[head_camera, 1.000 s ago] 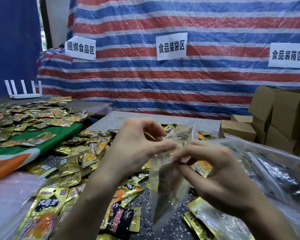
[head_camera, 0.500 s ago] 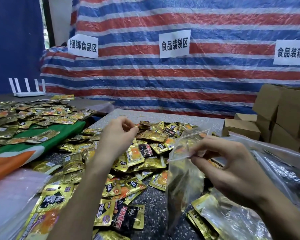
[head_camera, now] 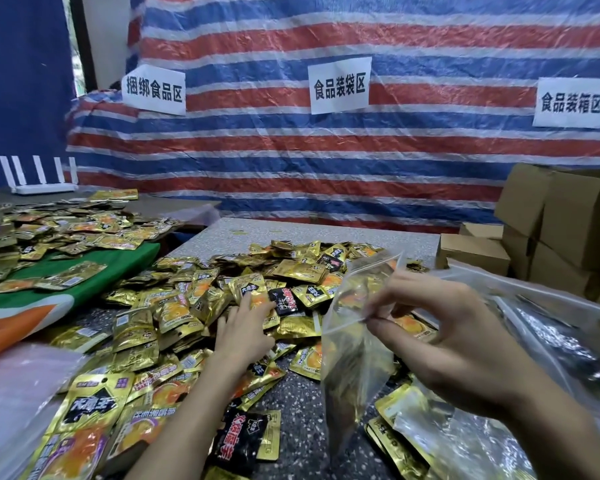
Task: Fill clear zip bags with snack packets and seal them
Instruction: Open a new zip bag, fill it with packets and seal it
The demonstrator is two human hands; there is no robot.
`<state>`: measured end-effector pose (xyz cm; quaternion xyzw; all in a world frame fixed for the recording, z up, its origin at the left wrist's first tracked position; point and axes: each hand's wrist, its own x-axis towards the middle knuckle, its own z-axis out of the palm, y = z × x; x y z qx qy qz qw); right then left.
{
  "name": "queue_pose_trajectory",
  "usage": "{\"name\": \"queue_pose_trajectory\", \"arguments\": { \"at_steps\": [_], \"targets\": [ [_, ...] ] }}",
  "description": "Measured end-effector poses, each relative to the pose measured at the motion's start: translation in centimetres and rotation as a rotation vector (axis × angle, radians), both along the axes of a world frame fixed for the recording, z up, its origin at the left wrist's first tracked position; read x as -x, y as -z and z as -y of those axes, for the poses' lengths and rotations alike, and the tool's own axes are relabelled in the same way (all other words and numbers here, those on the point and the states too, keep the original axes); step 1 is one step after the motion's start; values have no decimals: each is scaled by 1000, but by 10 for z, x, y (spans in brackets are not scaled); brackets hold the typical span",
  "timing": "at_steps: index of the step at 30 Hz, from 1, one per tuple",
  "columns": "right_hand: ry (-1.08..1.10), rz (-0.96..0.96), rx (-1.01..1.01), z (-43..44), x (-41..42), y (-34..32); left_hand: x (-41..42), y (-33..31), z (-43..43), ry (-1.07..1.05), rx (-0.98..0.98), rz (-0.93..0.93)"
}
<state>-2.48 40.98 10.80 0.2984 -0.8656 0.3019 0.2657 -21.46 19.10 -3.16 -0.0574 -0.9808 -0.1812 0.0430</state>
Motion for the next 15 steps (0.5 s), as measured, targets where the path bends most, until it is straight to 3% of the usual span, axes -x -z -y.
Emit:
{"name": "queue_pose_trajectory", "arguments": {
  "at_steps": [5, 15],
  "targets": [
    [4, -6, -18, 1, 0, 1, -7, -3, -7, -39, -4, -162],
    [2, 4, -23, 1, -2, -1, -17, -63, 14, -171, -317, -508]
  ]
}}
